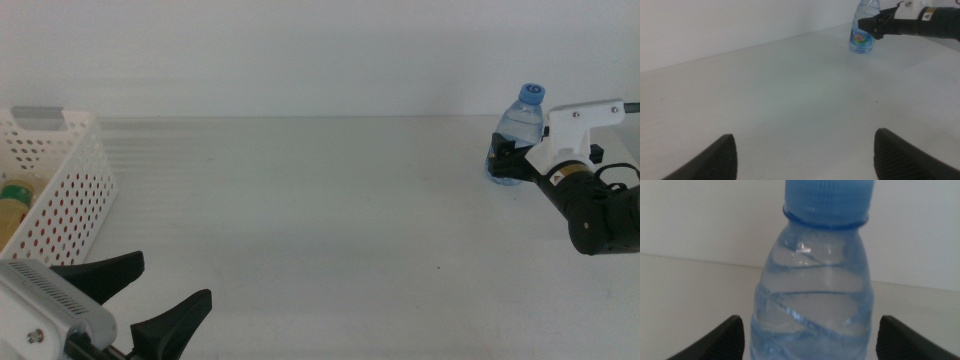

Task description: Use arms to grab the bottles and put them into the dustbin to the left of the table.

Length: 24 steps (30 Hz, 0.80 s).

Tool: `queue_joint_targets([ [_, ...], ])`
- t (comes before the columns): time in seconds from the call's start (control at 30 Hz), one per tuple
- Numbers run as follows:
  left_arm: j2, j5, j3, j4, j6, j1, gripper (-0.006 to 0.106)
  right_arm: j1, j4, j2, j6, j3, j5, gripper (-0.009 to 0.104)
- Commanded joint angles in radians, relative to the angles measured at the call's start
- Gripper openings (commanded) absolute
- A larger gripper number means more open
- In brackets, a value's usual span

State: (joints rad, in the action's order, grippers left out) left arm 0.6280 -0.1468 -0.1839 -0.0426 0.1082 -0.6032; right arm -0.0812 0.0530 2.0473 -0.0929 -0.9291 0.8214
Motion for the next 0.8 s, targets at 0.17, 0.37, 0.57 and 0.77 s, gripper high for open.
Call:
queue_joint_targets([
  [0.17,-0.001,-0.082,-0.026,0.007,0.009,-0.005,0.09,0.006,-0.002,0.014,-0.011,-0.1,0.079,0.096],
  [0.37,-0.001,-0.082,-0.026,0.007,0.009,-0.005,0.09,0.006,-0.004,0.027,-0.009,-0.109,0.094,0.083],
  [0.57,-0.001,-0.082,-0.026,0.007,0.009,-0.005,0.09,0.006,-0.053,0.027,0.022,-0.109,0.094,0.017],
  [0.77,-0.001,-0.082,-0.026,0.007,0.009,-0.005,0.09,-0.02,-0.216,-0.009,0.071,-0.108,0.094,0.0],
])
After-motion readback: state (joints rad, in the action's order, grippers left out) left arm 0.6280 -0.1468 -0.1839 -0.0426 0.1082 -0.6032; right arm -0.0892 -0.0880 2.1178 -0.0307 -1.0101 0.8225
